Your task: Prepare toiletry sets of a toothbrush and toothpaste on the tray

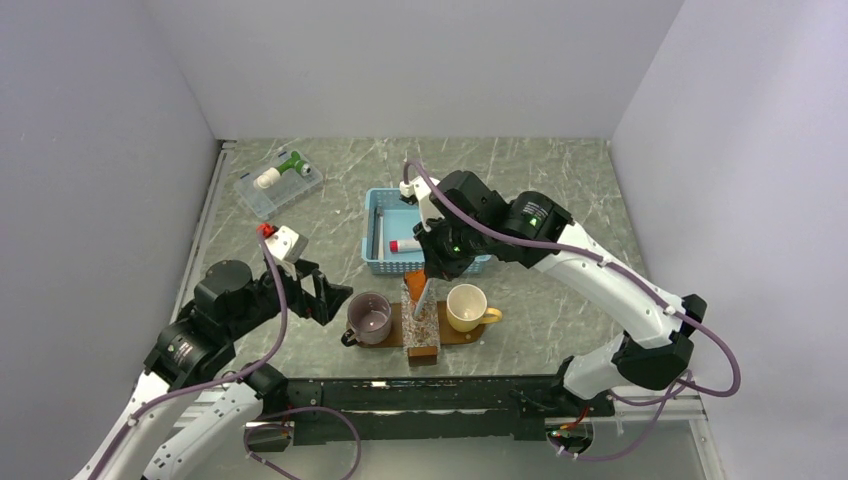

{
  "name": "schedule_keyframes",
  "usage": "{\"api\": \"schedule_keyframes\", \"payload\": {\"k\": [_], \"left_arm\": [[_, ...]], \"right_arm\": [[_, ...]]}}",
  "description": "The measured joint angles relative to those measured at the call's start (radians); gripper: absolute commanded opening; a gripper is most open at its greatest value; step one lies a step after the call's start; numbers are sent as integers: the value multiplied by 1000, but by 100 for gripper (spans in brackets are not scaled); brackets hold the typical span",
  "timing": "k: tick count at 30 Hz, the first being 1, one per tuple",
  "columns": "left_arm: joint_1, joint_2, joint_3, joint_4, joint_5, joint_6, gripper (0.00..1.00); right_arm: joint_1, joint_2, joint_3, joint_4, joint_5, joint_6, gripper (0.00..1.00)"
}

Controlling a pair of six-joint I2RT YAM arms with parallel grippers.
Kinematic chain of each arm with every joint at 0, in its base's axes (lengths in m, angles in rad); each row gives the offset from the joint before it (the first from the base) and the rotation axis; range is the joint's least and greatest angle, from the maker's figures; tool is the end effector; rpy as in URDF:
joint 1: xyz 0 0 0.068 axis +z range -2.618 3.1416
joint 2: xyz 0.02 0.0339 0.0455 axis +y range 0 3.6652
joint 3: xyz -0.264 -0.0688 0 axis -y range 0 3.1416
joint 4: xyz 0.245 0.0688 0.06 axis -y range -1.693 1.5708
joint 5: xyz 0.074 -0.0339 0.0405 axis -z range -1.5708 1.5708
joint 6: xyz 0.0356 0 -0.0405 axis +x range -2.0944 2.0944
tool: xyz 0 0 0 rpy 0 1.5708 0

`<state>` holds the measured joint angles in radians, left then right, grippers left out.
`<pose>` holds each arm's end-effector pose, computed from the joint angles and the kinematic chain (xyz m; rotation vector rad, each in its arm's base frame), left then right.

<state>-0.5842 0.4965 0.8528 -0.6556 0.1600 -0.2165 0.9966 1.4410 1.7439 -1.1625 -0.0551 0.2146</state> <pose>0.0810 -0.0604 0.3488 0.4634 1.8697 -0.6950 0.1468 0.2305 0.4226 -0.9856 2.3232 0.5907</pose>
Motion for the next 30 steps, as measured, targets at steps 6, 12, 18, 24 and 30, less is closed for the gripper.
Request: {"api": "schedule_keyframes", "payload": {"k": [6,12,18,24,30], "left_arm": [[0,-30,-9,0,-41,-3,99],[0,-29,-9,-3,-64,-6,99],[0,-30,-9,-9,-83,-6,99],[0,-38,-10,-21,-107,-6,99],[0,-49,-10,-25,-135,-9,99]], "right_arm": [[0,15,2,-17,45,17,0],[2,65,7,-19,81,27,0],[9,81,7,-18,99,41,0],[13,92,7,-18,109,57,0],[27,116,6,-16,126,77,0]]}}
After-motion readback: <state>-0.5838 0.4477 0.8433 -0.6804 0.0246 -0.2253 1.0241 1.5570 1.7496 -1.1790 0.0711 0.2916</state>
